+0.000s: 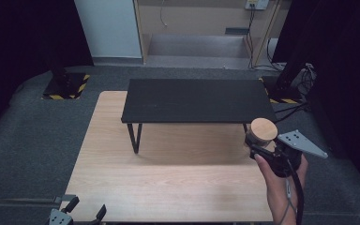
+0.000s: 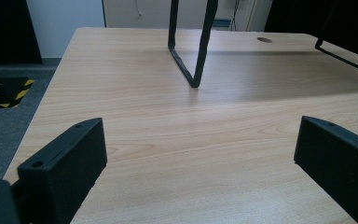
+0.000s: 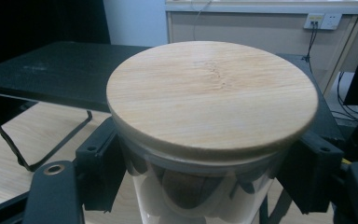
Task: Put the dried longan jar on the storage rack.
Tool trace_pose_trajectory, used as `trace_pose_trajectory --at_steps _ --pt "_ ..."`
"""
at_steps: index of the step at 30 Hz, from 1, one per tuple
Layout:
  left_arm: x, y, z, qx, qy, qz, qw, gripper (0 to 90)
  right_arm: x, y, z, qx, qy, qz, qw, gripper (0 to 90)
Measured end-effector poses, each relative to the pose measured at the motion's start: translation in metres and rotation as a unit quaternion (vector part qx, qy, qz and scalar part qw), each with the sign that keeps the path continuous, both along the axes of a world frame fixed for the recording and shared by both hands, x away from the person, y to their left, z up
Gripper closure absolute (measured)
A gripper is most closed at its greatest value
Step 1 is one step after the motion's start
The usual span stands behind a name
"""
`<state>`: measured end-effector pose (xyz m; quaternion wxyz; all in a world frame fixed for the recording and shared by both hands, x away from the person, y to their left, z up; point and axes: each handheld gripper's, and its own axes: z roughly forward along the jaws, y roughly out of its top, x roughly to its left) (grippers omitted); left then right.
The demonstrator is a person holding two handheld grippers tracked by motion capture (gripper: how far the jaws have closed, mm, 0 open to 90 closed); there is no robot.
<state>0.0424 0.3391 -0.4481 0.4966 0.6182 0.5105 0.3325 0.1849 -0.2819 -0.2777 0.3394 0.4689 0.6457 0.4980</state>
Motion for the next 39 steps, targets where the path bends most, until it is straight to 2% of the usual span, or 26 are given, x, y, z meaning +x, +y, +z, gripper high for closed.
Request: trace_pose_trajectory --at_steps 14,20,39 --pt "-0.001 0.003 0.001 0.0 0.0 0.005 1.0 1.2 0.051 0.006 0.021 -0.019 0.004 -0.014 0.9997 25.8" --pt "0.0 0.004 0.0 -0.002 0.0 0.006 1.0 1.2 0.07 0.009 0.022 -0.024 0.001 -0.02 0.9995 25.8" --pt "0.005 0.006 0.0 0.001 0.006 0.007 1.0 1.4 0.107 0.012 0.019 -0.03 0.007 -0.03 0.9991 25.8"
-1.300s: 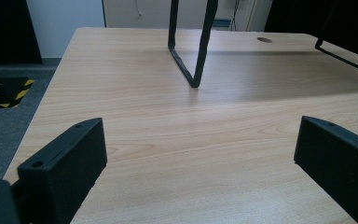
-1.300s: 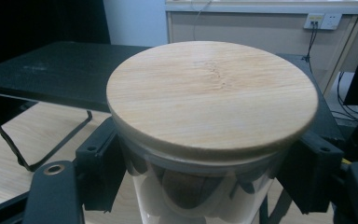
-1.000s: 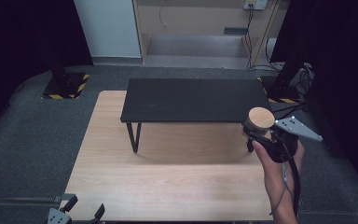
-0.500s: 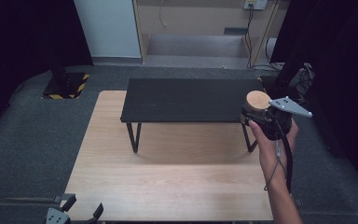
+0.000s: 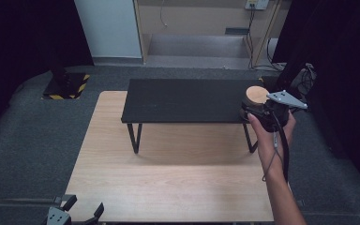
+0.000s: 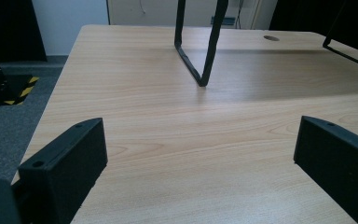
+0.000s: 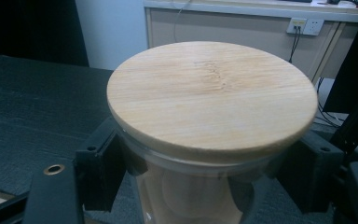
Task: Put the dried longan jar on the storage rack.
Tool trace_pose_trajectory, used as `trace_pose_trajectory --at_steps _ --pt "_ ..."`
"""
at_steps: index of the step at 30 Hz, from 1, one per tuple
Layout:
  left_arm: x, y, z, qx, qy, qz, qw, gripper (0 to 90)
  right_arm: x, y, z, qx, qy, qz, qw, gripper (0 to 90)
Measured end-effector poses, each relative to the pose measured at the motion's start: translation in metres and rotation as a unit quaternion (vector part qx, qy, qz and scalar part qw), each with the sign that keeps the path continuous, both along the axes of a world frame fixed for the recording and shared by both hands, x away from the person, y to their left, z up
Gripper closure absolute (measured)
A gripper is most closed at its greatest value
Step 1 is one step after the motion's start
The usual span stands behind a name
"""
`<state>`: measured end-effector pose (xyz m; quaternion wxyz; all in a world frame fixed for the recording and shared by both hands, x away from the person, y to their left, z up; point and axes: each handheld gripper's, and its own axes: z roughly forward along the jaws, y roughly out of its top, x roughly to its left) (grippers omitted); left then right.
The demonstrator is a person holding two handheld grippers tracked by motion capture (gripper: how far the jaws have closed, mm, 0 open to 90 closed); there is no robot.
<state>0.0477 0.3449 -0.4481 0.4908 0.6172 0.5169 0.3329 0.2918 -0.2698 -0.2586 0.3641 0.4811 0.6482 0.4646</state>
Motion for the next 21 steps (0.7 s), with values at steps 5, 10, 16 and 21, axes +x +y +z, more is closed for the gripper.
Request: trace_pose_trajectory --at_steps 5,10,16,21 --pt "0.001 0.0 0.0 0.0 0.001 0.001 1.0 1.4 0.007 0.0 -0.002 -0.001 0.001 -0.001 1.0 25.8" --pt "0.001 0.0 0.0 0.0 0.001 0.002 1.0 1.4 0.014 0.001 -0.002 -0.003 0.003 -0.004 1.0 25.8" --pt "0.003 0.001 0.0 0.0 0.003 0.003 1.0 1.4 0.021 0.003 -0.004 -0.008 0.006 -0.006 0.9999 25.8" --pt "0.003 0.001 -0.001 -0.001 0.003 0.003 1.0 1.5 0.025 0.004 -0.006 -0.012 0.011 -0.008 0.9998 25.8"
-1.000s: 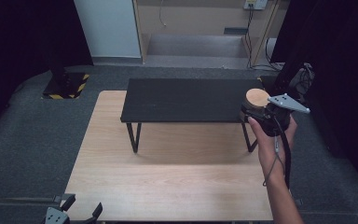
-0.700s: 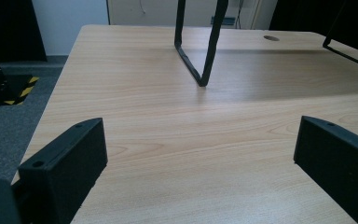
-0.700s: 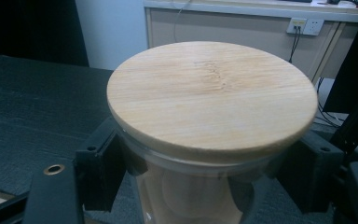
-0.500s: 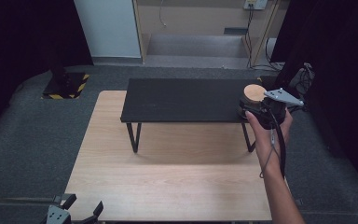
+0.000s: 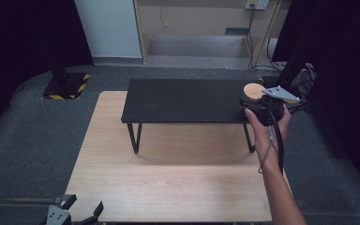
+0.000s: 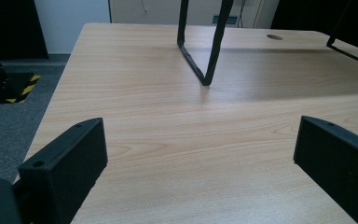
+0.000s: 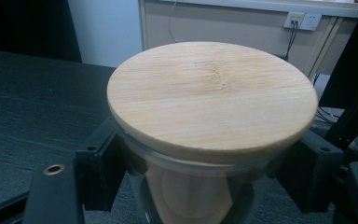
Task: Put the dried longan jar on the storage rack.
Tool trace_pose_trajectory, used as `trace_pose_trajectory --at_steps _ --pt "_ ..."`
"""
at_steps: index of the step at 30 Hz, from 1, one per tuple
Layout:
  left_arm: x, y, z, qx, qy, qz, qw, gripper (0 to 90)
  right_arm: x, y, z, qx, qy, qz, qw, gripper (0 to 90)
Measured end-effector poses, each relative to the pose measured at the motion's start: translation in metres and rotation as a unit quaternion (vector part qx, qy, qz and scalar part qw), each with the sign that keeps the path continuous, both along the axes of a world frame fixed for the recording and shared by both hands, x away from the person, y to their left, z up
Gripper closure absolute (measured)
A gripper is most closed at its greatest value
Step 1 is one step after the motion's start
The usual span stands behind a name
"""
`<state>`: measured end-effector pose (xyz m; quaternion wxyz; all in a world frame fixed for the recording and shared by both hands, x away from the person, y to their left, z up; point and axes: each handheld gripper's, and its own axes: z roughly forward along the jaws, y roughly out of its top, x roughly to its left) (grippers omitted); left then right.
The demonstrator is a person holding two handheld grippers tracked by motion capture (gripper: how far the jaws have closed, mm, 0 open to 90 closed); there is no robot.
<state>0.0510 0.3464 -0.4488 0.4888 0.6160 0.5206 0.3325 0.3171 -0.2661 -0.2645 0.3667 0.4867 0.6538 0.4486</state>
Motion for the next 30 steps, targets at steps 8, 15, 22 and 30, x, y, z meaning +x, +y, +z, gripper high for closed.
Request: trace_pose_trajectory --at_steps 8,15,22,30 --pt "0.001 0.0 -0.001 0.001 0.002 0.001 1.0 1.5 0.006 -0.002 -0.003 0.009 0.001 0.0 1.0 25.8" --pt "0.002 0.0 -0.001 0.0 0.002 0.001 1.0 1.5 0.01 -0.005 -0.005 0.013 -0.001 0.0 0.9999 25.6" --pt "0.002 0.0 -0.001 0.0 0.003 -0.002 1.0 1.5 0.013 -0.007 -0.008 0.023 0.001 0.003 0.9997 9.7" --pt "0.001 0.001 0.0 0.0 0.002 -0.002 1.0 1.5 0.011 -0.006 -0.015 0.019 -0.005 0.007 0.9998 0.7"
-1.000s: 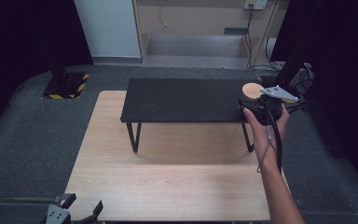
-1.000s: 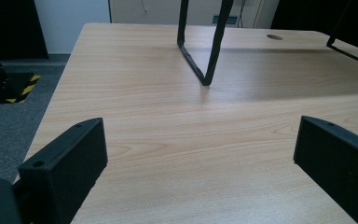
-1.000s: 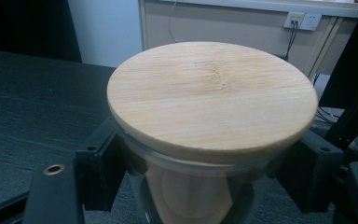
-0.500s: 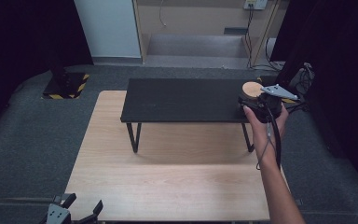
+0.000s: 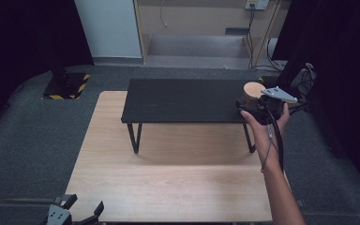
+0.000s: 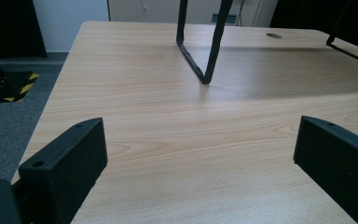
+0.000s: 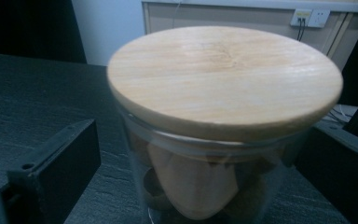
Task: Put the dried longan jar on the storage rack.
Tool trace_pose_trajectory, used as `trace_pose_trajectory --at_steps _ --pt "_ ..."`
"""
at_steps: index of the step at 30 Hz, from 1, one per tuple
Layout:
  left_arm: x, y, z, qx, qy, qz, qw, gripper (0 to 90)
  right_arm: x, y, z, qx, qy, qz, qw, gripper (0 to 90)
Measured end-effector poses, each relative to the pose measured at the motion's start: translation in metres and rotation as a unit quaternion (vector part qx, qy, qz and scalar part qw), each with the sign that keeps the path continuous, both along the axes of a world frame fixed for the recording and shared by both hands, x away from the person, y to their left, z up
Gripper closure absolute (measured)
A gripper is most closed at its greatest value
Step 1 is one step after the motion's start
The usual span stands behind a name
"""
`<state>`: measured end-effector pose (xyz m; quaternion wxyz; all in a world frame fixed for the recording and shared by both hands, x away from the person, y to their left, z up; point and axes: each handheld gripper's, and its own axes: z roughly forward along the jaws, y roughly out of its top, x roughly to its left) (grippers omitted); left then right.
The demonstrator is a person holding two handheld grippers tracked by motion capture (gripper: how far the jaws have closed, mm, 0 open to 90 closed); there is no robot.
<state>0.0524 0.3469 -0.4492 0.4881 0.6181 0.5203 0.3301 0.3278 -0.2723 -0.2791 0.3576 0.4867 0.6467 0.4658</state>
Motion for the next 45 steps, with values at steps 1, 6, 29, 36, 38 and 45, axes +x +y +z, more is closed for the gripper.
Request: trace_pose_trajectory --at_steps 1,6,29,36,38,45 --pt "0.0 0.0 0.0 0.0 0.0 0.0 1.0 1.5 -0.001 0.0 0.0 0.0 -0.002 -0.001 1.0 0.7" --pt "-0.001 0.0 0.0 -0.001 -0.002 0.002 1.0 1.5 -0.002 0.001 0.001 0.004 -0.004 -0.009 0.9999 0.7" --pt "-0.004 0.001 0.001 -0.002 -0.005 0.002 1.0 1.5 -0.021 0.0 0.006 0.0 -0.015 0.014 0.9998 0.7" --pt "-0.004 0.002 0.001 -0.002 -0.006 -0.001 1.0 1.5 -0.032 -0.004 -0.002 0.012 -0.022 0.018 0.9995 0.8" --pt "-0.004 0.002 0.002 -0.002 -0.006 -0.002 1.0 1.5 -0.036 -0.006 -0.005 0.014 -0.026 0.021 0.9993 0.8" --pt "-0.004 0.001 0.002 -0.002 -0.007 -0.003 1.0 1.5 -0.048 -0.009 -0.015 0.021 -0.03 0.026 0.999 0.7"
